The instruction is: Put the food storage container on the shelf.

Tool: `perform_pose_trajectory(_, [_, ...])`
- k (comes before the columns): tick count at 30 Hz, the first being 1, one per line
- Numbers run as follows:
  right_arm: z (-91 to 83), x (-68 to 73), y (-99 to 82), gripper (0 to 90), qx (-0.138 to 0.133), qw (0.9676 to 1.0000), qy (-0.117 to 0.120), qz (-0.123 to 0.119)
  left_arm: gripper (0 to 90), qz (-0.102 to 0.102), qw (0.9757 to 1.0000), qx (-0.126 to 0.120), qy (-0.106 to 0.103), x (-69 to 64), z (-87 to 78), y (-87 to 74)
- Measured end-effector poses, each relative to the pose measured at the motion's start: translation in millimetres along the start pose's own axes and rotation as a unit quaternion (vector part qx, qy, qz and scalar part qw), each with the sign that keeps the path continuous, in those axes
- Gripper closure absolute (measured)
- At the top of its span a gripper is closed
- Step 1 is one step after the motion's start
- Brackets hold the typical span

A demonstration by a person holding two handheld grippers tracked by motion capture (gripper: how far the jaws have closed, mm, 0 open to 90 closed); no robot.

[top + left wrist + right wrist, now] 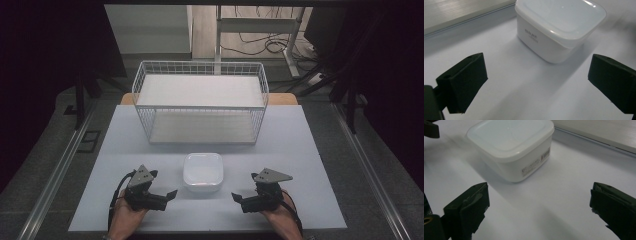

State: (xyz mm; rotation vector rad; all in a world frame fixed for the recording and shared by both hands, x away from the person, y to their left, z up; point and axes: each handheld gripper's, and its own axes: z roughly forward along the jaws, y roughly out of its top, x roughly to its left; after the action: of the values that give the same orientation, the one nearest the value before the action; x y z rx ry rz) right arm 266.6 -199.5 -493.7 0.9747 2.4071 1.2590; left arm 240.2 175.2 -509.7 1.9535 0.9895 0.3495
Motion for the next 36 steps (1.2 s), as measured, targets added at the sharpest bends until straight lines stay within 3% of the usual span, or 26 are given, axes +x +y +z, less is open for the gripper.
perform_pose_trajectory(2, [2.3,0.2,4.7,0.0,0.000,1.0000,0.002,0.004,0.6,0.000,1.0000,0.006,0.000,0.7,3.1,4.1])
perform_pose_trajectory(6, [8.0,-0.1,15.7,0.0,-0.006,0.9999,0.006,0.013,0.4,-0.014,0.9996,0.001,-0.026,3.6,8.0,11.3])
perform_pose_trajectory(11, [18.8,-3.2,30.1,0.3,-0.003,0.9996,0.019,0.023,3.2,0.002,0.9997,0.009,-0.022,3.1,18.2,26.5])
perform_pose_trajectory(15, [29.3,-5.1,43.0,8.2,0.011,0.9992,0.022,0.031,6.9,0.010,0.9995,0.008,-0.030,4.4,28.3,41.3])
perform_pose_trajectory(21, [51.1,-8.7,57.5,8.9,0.017,0.9984,0.038,0.039,8.6,0.010,0.9994,0.009,-0.030,11.5,47.0,54.8])
perform_pose_trajectory(27, [69.9,-9.4,67.7,8.7,0.025,0.9980,0.040,0.042,7.1,0.000,0.9994,0.012,-0.033,19.8,63.7,53.9])
perform_pose_trajectory(32, [78.5,-9.2,64.9,7.8,0.046,0.9970,0.046,0.042,8.3,-0.019,0.9974,0.013,-0.068,18.9,67.0,47.2])
perform_pose_trajectory(35, [80.5,-8.0,59.3,10.1,0.058,0.9947,0.066,0.053,13.1,-0.032,0.9946,0.012,-0.098,15.7,65.9,42.7])
perform_pose_trajectory(36, [80.2,-8.1,57.4,12.8,0.058,0.9933,0.077,0.063,15.1,-0.038,0.9943,0.010,-0.099,14.4,65.1,40.8])
